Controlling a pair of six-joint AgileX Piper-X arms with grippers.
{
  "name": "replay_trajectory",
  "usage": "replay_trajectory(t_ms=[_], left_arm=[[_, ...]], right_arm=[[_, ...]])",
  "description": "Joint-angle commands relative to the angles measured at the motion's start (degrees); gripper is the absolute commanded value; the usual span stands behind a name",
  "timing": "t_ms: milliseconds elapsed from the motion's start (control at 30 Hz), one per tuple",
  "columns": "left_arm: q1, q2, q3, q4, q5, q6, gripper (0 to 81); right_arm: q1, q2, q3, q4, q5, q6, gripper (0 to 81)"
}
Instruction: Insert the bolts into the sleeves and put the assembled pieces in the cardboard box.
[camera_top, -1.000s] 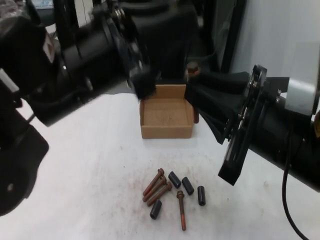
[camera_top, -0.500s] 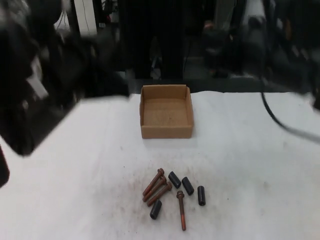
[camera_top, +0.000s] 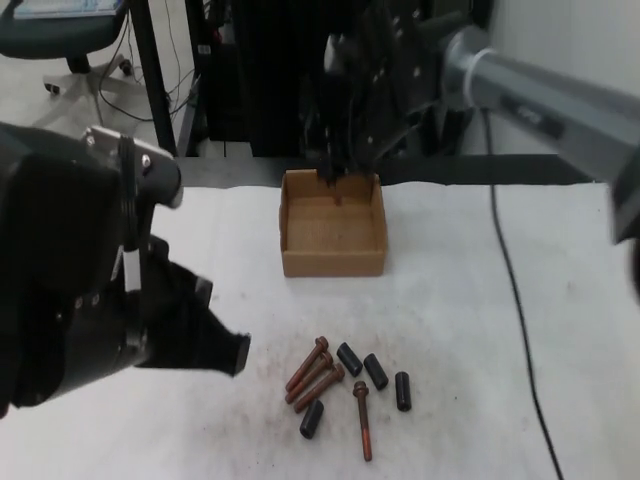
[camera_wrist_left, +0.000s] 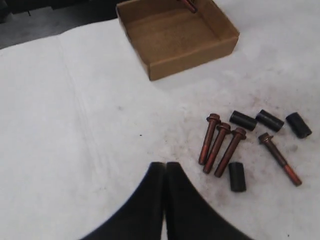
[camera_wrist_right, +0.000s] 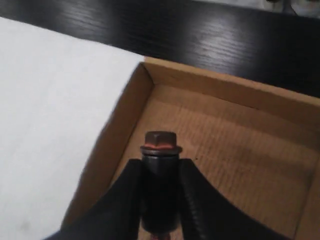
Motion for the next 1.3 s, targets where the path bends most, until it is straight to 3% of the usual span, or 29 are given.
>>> replay_trajectory(t_ms=[0,200,267,367,433,467,567,700,800,867,933,1100,1267], left_arm=[[0.00,-0.58,-0.28,1.79,0.02,2.14,0.2],[0.00,-0.58,-0.28,2.18,0.02,2.13,0.2],[0.00,-0.58,-0.28,2.13,0.02,2.13,0.2],[0.00,-0.58,-0.28,2.13,0.02,2.13,0.2],[0.00,-0.58,-0.28,2.13,0.02,2.13,0.2],[0.00,-0.58,-0.28,2.13,0.02,2.13,0.2],[0.00,-0.58,-0.28,2.15,0.02,1.99,0.2],[0.00,-0.58,-0.40,2.15,0.57,1.93,0.2],[0.00,-0.58,-0.39,0.36,10.19,3.54,0.2],[0.00,-0.06,-0.39,-3.04,23.54,5.73,0.2],[-0.13,1.30,-0.39,-7.04,30.88,4.75,0.2],[-0.13,8.71,-1.09,-11.22,30.00,-0.10,0.2],[-0.29,19.79,-5.98,-11.06,30.86,1.85,0.2]], right_arm=[[0.06,-0.42,-1.94,0.66,0.48,0.27,0.8],[0.06,0.86,-2.41,0.65,-1.15,-0.30,2.2],[-0.18,0.86,-2.41,0.52,-3.39,-0.40,11.1],[-0.34,0.58,-2.56,0.52,-6.56,-0.40,32.5],[-0.58,0.39,-2.56,0.34,-6.70,0.23,41.3],[-0.68,0.08,-2.56,0.35,-6.70,0.23,42.0],[-0.86,-1.26,-2.56,0.46,-5.64,0.23,36.5],[-1.63,-5.55,-2.56,2.00,-4.73,1.36,15.0],[-3.08,-10.38,-2.56,6.89,-4.73,1.33,1.8],[-4.70,-14.00,-2.56,11.39,-4.76,-0.73,0.6],[-6.75,-17.28,-2.29,17.54,-4.48,-3.84,1.1],[-11.83,-24.96,0.48,33.14,-4.48,-12.50,1.2],[-16.26,-37.13,11.39,34.21,-6.85,-12.90,1.2]])
